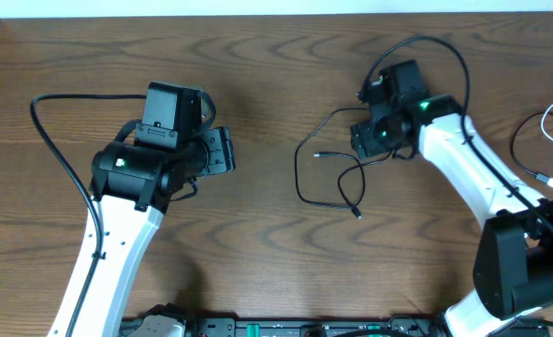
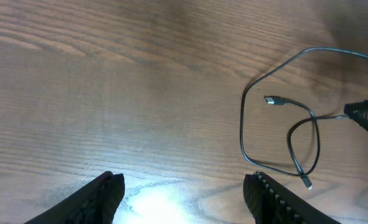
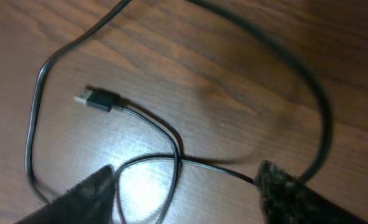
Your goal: Untangle cables
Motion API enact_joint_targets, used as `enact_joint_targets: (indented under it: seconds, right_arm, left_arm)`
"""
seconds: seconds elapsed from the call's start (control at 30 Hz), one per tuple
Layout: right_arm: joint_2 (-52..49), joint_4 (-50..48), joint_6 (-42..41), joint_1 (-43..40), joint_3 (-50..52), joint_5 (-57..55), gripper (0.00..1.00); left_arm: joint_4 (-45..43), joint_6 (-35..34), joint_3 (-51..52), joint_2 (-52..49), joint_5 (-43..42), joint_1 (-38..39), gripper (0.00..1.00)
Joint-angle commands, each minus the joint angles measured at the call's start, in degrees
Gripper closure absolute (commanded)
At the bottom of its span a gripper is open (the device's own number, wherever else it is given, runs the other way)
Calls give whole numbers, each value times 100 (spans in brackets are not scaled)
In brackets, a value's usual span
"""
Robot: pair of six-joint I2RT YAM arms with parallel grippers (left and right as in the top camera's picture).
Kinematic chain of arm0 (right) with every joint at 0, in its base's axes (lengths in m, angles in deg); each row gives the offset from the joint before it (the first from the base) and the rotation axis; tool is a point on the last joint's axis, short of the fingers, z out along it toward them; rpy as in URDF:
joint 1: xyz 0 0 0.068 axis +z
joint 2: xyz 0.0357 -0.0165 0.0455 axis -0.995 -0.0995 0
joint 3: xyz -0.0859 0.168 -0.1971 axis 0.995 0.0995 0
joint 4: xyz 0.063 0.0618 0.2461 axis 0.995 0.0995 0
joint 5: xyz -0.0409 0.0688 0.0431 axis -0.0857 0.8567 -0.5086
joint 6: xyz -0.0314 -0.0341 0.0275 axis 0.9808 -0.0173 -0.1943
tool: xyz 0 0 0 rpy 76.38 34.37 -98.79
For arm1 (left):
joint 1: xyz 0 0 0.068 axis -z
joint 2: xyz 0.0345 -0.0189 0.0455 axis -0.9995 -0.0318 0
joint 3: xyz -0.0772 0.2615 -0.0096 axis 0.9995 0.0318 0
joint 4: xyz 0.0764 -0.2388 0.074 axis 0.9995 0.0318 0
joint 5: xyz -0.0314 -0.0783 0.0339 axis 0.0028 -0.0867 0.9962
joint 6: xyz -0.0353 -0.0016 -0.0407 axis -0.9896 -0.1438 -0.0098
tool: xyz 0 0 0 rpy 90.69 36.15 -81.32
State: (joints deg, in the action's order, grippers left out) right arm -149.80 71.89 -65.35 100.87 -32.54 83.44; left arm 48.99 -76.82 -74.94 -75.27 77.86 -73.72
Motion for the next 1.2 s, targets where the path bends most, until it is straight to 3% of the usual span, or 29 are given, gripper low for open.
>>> enact_joint_targets:
  seconds: [0.0, 0.03, 0.1, 0.17, 0.4, 0.6, 0.73, 1.17]
  right_arm:
    - [11, -195, 37, 103, 258, -315, 52]
    - [11, -208, 37, 105, 275, -315, 59]
    - [13, -225, 37, 103, 275, -339, 61]
    - [13, -243, 37, 98, 275, -361, 51]
    - [59, -293, 446, 111, -9, -354, 35]
    - [243, 33, 848, 74, -1069, -507, 27]
    - [260, -35, 848, -55, -1467, -656, 25]
    - [-706, -131, 846, -487, -868, -133, 26]
  left_arm:
    - [55, -26, -57, 22, 11, -20, 33]
    - [55, -26, -57, 22, 11, -20, 33]
    - [55, -28, -57, 22, 11, -20, 33]
    - [55, -26, -57, 22, 11, -20, 33]
    - [57, -28, -57, 22, 9, -20, 33]
    - [57, -28, -57, 22, 11, -20, 33]
    - [59, -28, -57, 22, 9, -20, 33]
    - [98, -28, -57, 22, 9, -20, 33]
